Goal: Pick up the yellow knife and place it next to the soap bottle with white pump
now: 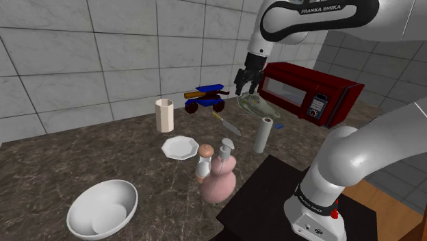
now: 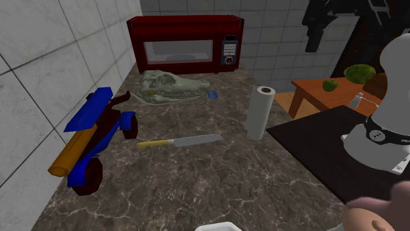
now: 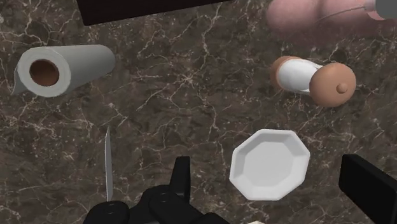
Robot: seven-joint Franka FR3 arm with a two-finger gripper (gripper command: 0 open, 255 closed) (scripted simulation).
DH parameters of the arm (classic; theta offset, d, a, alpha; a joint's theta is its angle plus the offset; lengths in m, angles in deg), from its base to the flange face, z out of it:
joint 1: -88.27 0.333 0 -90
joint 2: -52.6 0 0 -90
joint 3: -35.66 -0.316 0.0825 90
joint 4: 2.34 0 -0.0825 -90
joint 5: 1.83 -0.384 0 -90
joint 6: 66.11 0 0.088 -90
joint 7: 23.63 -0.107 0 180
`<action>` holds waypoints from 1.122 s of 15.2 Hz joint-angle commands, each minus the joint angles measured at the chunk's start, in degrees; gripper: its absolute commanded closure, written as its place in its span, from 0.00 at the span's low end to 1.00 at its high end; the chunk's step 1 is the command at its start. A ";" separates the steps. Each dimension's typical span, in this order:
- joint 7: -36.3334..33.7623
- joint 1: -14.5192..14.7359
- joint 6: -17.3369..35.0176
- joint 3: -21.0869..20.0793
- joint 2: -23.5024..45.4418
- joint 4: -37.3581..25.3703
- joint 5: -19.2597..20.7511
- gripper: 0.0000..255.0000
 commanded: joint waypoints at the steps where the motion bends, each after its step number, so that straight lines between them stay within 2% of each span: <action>1: 1.25 -0.38 2.83 1.14 3.41 -0.04 0.40 0.00; 9: 6.29 -1.47 11.92 5.40 19.23 -4.44 0.13 0.00; 17: 11.96 -3.07 17.89 8.44 36.51 -13.10 -3.09 0.00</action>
